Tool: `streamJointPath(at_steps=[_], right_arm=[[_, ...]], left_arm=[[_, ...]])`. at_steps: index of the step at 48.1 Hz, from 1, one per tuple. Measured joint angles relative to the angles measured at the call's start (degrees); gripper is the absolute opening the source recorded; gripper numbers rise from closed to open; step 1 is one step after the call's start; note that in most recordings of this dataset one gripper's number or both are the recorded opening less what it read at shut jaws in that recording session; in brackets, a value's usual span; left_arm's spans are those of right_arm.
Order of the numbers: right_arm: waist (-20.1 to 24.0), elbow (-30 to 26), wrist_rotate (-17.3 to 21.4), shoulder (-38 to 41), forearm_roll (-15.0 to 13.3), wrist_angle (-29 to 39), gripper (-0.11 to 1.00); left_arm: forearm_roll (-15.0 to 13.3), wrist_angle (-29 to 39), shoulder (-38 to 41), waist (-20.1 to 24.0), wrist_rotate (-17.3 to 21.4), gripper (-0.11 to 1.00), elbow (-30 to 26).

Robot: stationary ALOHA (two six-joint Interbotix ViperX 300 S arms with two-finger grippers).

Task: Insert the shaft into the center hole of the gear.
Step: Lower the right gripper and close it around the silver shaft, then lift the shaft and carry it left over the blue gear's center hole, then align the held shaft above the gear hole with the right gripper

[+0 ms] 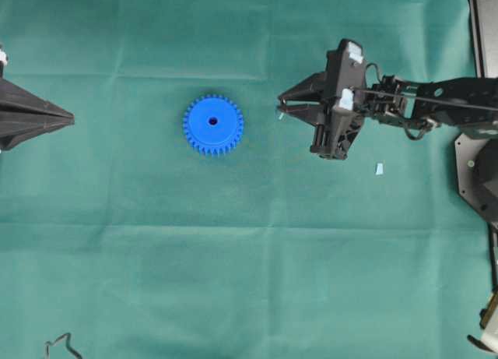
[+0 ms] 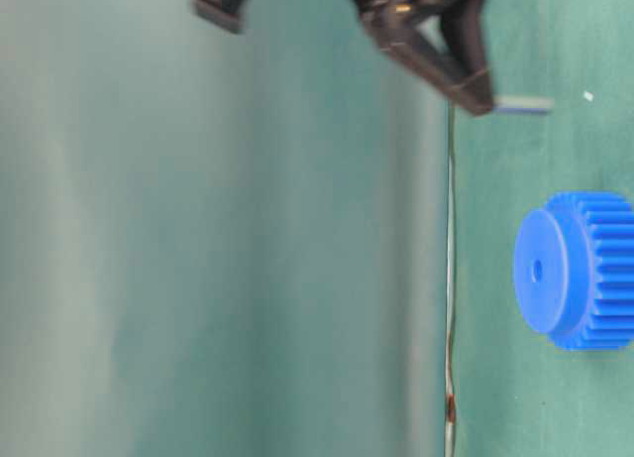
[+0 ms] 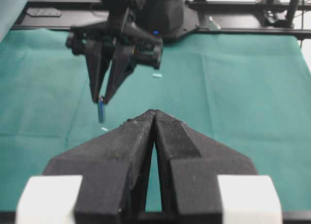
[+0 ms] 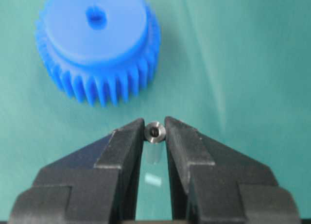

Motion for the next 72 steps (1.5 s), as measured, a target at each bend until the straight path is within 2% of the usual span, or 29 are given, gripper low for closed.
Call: streamJointPath(at_steps=[8, 21, 29, 52, 72], right_arm=[[0.00, -1.49, -0.35, -4.57, -0.62, 7.29, 0.17], [0.00, -1.93, -0.18, -4.75, -0.62, 7.73, 0.17], [1.23, -4.92, -0.09, -2.11, -0.62, 7.47, 0.17], [4.75, -18.81, -0.70, 8.70, -1.05, 9.14, 0.17], [4.75, -19.60, -0.53, 10.02, -1.58, 9.40, 0.17]], left_arm=[[0.00, 0.09, 0.00, 0.00, 0.00, 0.00, 0.00], [0.00, 0.09, 0.00, 0.00, 0.00, 0.00, 0.00], [0.00, 0.09, 0.00, 0.00, -0.09, 0.00, 0.09], [0.00, 0.09, 0.00, 0.00, -0.09, 0.00, 0.00], [0.00, 0.09, 0.00, 0.00, -0.09, 0.00, 0.00]])
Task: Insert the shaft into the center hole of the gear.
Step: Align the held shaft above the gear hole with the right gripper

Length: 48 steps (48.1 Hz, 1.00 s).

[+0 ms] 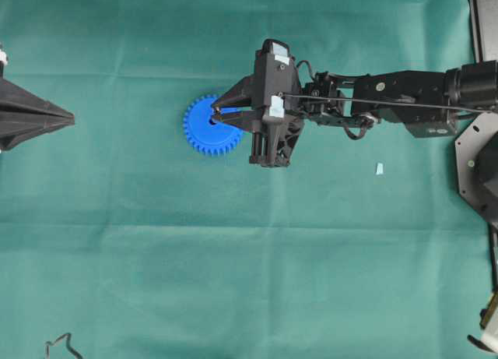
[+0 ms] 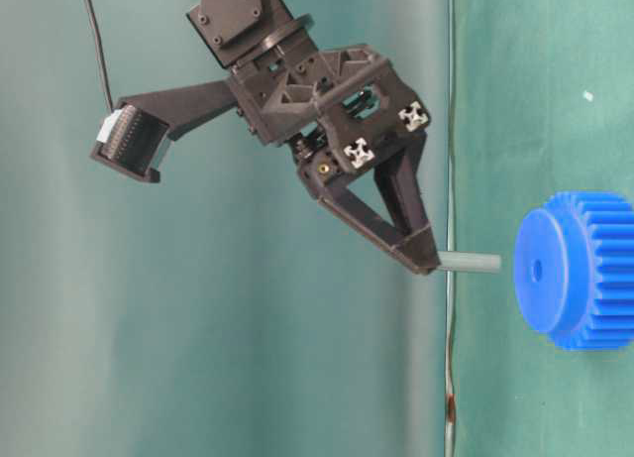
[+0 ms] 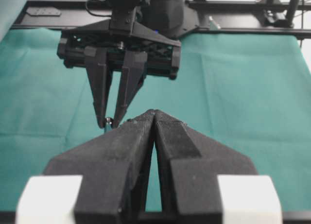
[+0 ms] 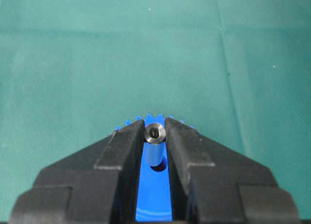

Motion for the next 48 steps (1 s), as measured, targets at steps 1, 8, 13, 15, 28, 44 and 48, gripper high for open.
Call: streamJointPath(at_steps=[1, 8, 13, 15, 28, 44, 48], right_arm=[[0.00, -0.09, 0.00, 0.26, 0.00, -0.09, 0.17], [0.00, -0.09, 0.53, 2.99, 0.00, -0.97, 0.17], [0.09, -0.53, 0.62, 4.22, 0.18, -2.46, 0.17], [0.09, -0.62, 0.62, 4.48, 0.26, -2.81, 0.17], [0.18, -0.70, 0.44, 4.39, 0.26, -2.99, 0.17], [0.09, -0.70, 0.18, 2.11, 0.18, -2.90, 0.17], [0.09, -0.70, 0.18, 2.11, 0.18, -3.16, 0.17]], left_arm=[[0.00, 0.00, 0.00, 0.00, 0.00, 0.00, 0.00], [0.00, 0.00, 0.00, 0.00, 0.00, 0.00, 0.00], [0.00, 0.00, 0.09, 0.00, 0.00, 0.00, 0.00], [0.00, 0.00, 0.00, 0.09, -0.09, 0.00, 0.09], [0.00, 0.00, 0.00, 0.09, 0.00, 0.00, 0.00], [0.00, 0.00, 0.00, 0.00, 0.00, 0.00, 0.00], [0.00, 0.00, 0.00, 0.00, 0.00, 0.00, 0.00]])
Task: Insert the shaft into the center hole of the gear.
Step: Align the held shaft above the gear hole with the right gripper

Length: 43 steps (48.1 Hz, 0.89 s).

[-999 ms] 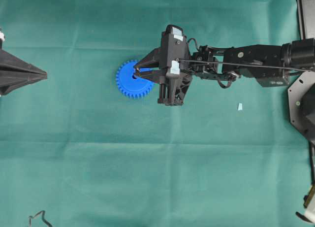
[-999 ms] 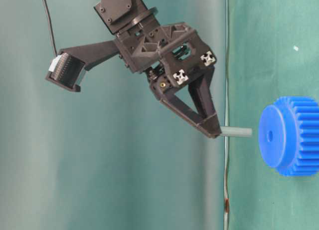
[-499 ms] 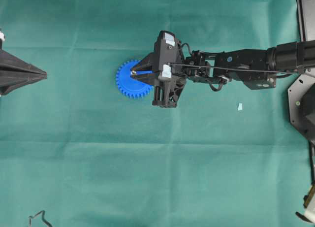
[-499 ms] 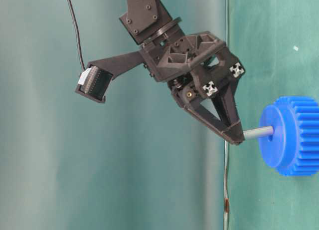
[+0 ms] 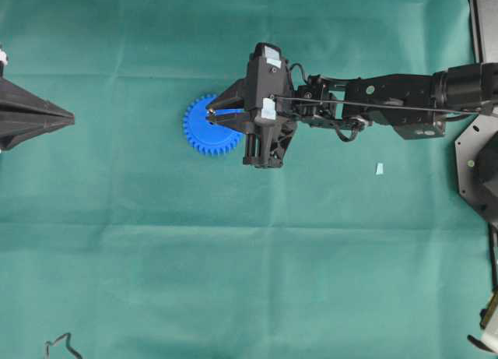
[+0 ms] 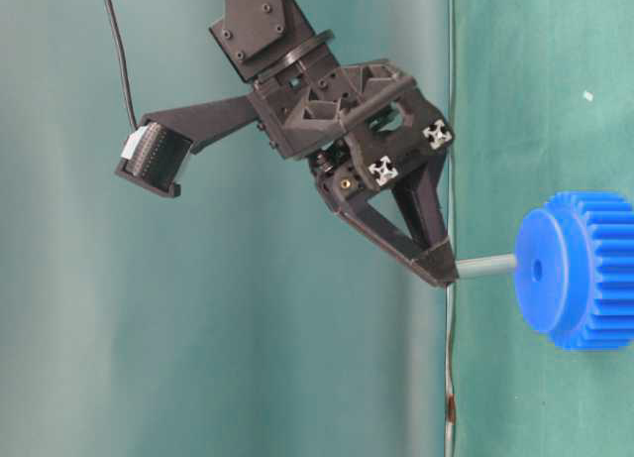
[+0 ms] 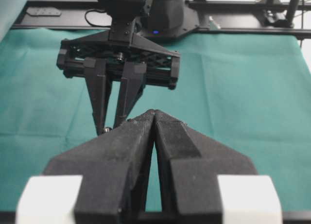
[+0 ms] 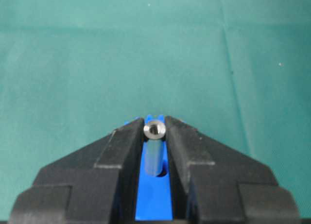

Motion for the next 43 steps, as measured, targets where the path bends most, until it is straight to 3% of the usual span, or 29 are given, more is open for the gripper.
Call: streamJointPath(at_steps=[18, 43], right_arm=[[0.00, -0.09, 0.26, 4.39, 0.00, -5.80, 0.17], [0.00, -0.18, 0.00, 5.10, 0.18, -6.24, 0.17]], left_arm=[[0.00, 0.00, 0.00, 0.00, 0.00, 0.00, 0.09], [0.00, 0.00, 0.00, 0.00, 0.00, 0.00, 0.00]])
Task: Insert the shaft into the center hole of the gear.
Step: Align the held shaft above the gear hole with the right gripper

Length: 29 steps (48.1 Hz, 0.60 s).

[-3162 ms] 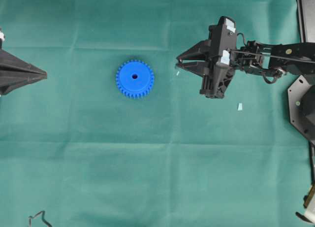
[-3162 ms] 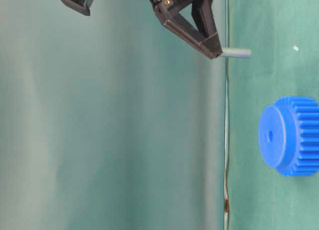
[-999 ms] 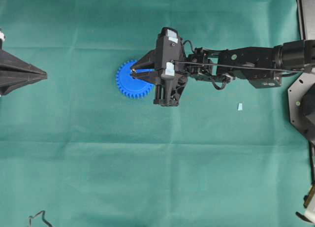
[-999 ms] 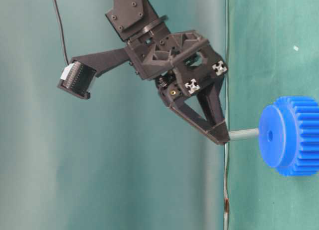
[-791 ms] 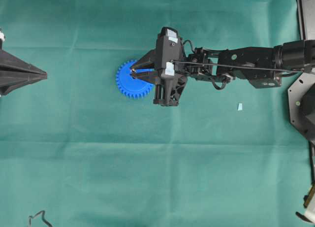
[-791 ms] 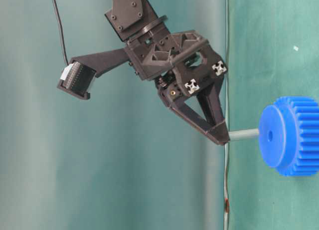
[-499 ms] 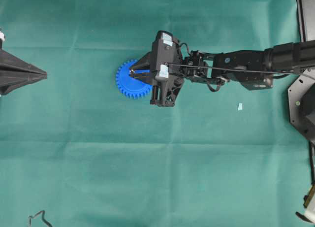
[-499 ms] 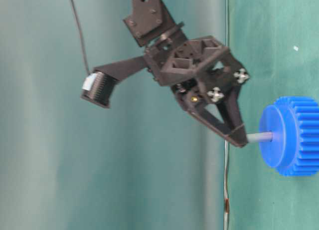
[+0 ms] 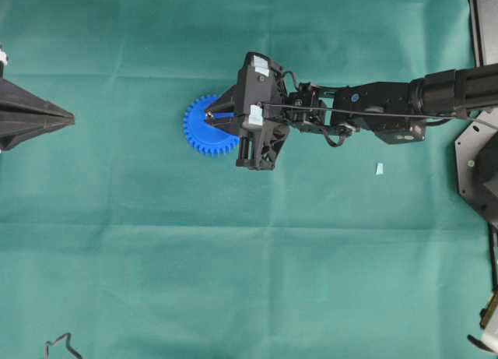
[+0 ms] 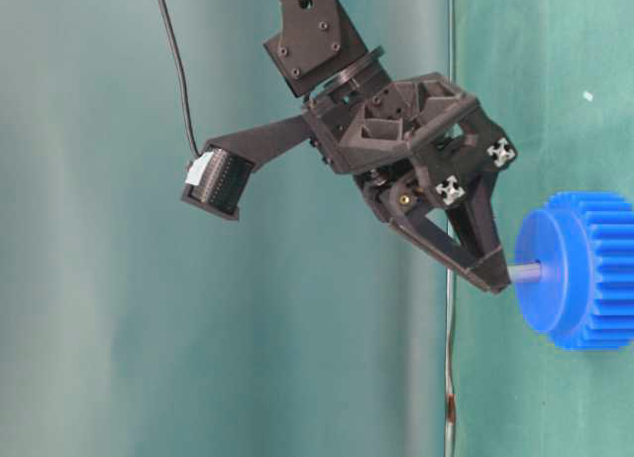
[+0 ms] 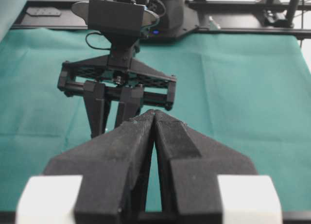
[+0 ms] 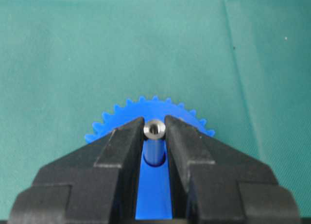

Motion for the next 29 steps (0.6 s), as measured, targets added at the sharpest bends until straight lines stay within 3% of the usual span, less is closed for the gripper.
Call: streamJointPath(at_steps=[10, 29], right_arm=[[-0.09, 0.00, -0.18, -3.25, -0.09, 0.26, 0.17], [-0.09, -0.09, 0.35, -1.05, -0.09, 0.09, 0.17]], left_arm=[[0.00, 0.26, 0.00, 0.00, 0.00, 0.00, 0.00], [0.00, 0.26, 0.00, 0.00, 0.00, 0.00, 0.00]])
